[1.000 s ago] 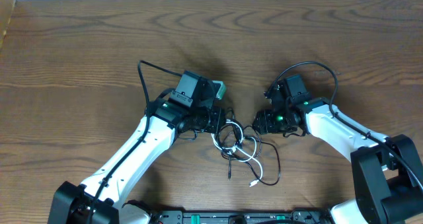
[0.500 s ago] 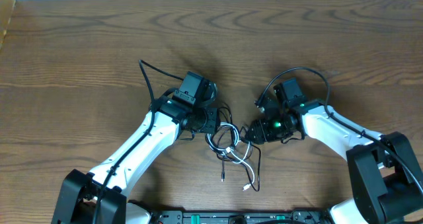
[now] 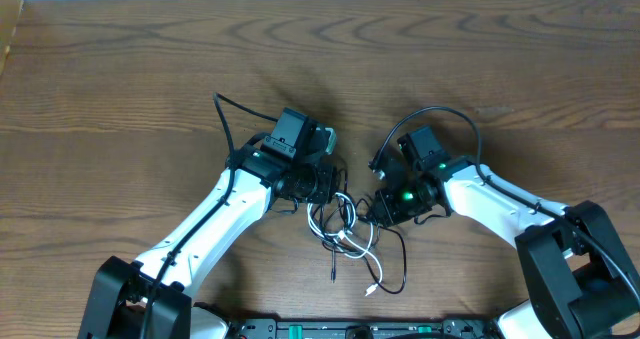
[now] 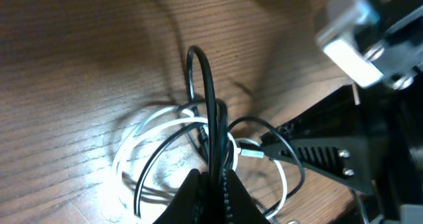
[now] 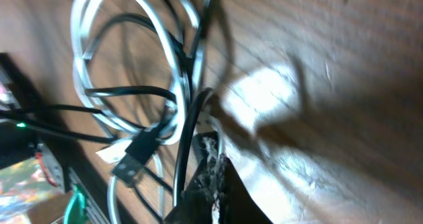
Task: Untangle cables
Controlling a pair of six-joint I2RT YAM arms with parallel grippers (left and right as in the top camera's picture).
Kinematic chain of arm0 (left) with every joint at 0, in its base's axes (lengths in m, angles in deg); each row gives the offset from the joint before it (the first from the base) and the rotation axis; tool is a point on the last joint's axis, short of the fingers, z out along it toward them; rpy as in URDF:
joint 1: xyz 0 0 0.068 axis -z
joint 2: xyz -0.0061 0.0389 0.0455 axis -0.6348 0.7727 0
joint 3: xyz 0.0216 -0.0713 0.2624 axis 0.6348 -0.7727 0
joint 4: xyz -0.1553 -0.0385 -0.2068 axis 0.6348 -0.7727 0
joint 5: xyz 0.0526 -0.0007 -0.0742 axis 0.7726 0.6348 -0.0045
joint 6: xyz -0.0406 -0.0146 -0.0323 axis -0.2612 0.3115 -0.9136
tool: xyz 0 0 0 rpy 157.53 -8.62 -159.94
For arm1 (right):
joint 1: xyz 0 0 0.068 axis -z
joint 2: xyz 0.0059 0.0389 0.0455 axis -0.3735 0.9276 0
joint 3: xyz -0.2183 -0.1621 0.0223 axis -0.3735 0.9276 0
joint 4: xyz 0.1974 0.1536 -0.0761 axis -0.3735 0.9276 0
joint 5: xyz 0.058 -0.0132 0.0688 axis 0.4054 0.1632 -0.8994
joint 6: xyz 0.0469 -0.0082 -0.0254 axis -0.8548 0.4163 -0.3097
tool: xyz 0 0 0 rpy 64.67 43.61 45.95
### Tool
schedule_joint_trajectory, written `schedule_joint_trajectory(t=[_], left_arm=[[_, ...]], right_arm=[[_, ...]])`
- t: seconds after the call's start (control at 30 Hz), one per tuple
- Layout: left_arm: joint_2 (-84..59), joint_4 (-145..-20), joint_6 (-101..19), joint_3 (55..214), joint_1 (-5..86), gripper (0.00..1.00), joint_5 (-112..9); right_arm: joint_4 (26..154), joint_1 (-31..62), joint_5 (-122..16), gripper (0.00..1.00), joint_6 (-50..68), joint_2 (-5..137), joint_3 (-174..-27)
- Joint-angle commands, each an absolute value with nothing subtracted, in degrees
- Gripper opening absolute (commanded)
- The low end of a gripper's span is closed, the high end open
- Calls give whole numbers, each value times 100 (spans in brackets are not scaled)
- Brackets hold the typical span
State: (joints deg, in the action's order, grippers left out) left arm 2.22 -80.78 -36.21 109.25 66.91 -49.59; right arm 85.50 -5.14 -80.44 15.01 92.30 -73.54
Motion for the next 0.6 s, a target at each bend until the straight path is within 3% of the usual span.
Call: schedule_joint_trajectory(t=[0.0,0.37,0.47,0.57], left_arm=[[251,-8056,-3627,10951,6709,8,-5031],[251,-8183,-3610,10951,6709,8,-4417],[251,-8292,-3612,10951,6709,8,-4157],[251,-8327,-3614,10951,6709,8,-4087]], right_arm=[[8760,-630,-7172,1,1400,9335,-7306],[9746,-437,-3118,1,-678,9335,-7306],[9752,-186,-2982,1,-764,9335,-7308],[9436,113,-3979,2,-353,9333,-7308]])
